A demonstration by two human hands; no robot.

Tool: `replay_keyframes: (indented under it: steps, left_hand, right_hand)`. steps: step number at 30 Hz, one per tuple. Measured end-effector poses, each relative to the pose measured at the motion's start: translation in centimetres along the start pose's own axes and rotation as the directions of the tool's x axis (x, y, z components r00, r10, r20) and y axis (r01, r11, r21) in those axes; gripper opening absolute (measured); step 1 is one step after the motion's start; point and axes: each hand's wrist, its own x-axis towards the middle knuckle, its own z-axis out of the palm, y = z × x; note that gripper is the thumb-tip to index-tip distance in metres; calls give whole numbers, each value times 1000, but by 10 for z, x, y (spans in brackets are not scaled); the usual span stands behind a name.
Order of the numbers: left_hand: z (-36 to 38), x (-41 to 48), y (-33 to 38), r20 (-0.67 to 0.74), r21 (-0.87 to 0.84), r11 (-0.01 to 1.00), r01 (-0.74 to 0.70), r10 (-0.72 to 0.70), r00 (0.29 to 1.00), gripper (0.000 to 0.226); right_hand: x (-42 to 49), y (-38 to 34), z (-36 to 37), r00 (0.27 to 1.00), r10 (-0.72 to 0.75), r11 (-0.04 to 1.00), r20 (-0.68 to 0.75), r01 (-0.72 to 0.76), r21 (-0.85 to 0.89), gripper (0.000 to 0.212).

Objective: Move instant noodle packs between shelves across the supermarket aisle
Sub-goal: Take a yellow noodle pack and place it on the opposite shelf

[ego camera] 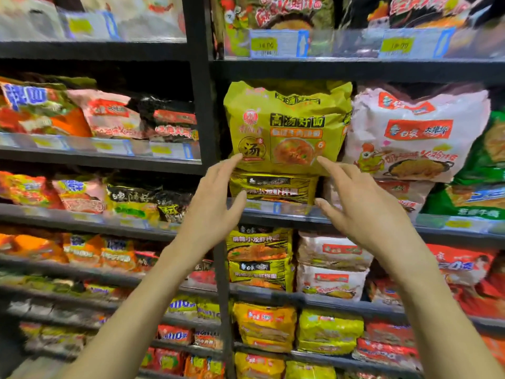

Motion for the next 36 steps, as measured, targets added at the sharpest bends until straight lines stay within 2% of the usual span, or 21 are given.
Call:
replay_keyframes:
  steps: [5,8,15,20,27,33,36]
  left_hand:
    - [10,21,-2,-67,-86,994,-64,58,996,85]
    - [18,36,-3,-62,-136,988,-70,62,996,90]
    - [40,61,-10,-131,-177,976,-130,108,986,100]
    - [50,67,-10,-201,-231,966,-115,68,977,105]
    - [50,48,-3,-241,-267,958,-108,42,970,112]
    - [51,30,2,-276,-295,943,-152,68,959,110]
    - [52,29,-3,-287,-315,935,-161,68,956,107]
  right_hand:
    - [10,6,7,994,4,1000,-113,-2,20,77]
    - [17,12,12,986,17,999,-166,-10,42,81]
    - [43,17,29,965,37,951,-260,46,307,96]
    - [54,7,50,949,93,914,-302,39,404,112]
    - [48,8,59,911,85,911,-404,94,402,107]
    - [46,26,56,897,110,842,-428,145,520,99]
    - [41,26,54,894,89,846,-439,165,507,95]
